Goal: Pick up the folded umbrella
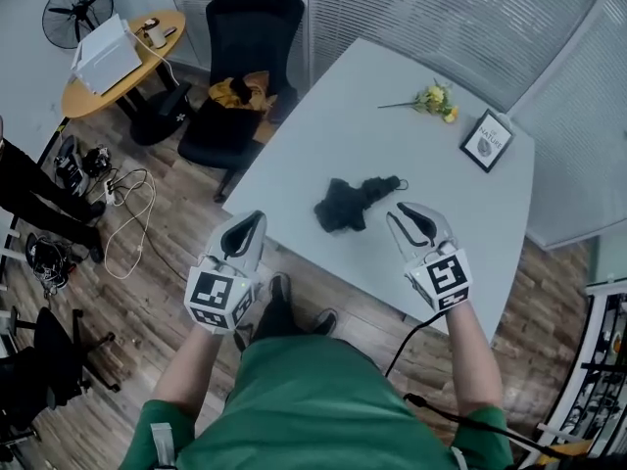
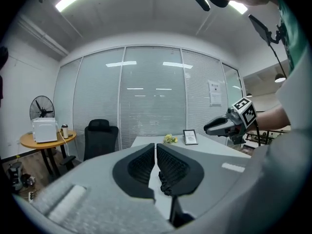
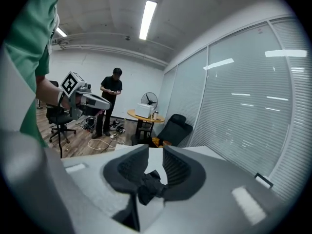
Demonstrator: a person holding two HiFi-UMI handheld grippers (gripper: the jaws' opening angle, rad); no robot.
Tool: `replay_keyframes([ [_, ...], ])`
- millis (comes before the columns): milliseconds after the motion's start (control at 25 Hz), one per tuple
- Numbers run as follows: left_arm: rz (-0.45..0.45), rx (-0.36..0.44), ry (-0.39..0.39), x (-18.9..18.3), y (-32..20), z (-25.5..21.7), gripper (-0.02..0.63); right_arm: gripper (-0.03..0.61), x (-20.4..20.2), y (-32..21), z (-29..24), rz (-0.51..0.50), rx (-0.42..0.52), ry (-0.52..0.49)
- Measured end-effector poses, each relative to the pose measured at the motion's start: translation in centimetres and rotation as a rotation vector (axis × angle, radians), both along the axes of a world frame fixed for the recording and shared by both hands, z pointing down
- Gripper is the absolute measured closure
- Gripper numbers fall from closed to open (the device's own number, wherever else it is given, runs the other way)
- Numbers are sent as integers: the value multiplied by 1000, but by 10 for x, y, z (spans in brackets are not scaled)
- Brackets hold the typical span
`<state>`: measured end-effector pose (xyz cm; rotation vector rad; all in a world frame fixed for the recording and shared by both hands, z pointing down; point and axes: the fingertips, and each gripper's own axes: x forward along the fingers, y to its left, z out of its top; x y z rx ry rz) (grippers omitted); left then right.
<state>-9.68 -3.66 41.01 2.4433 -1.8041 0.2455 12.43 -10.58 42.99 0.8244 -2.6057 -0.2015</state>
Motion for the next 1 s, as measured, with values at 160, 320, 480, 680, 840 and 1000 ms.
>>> replay_keyframes([
  [160, 22, -6, 23, -9, -18, 10, 598, 474, -17, -10, 28, -84, -13, 123],
  [320, 62, -16, 51, -19, -39, 20, 598, 470, -27, -23, 61, -132, -29, 281],
  [480, 109, -47, 68, -41, -58, 27, 594, 454, -38, -34, 84, -168, -10, 470],
  [680, 151, -55, 73, -69, -90, 29, 518, 437, -57, -57, 112, -197, -38, 588],
  [840, 171, -75, 89, -92, -110, 37, 518, 436, -68, -73, 141, -230, -90, 682],
  [1000, 176, -108, 108, -111, -124, 52, 518, 434, -72, -85, 168, -271, -109, 784],
])
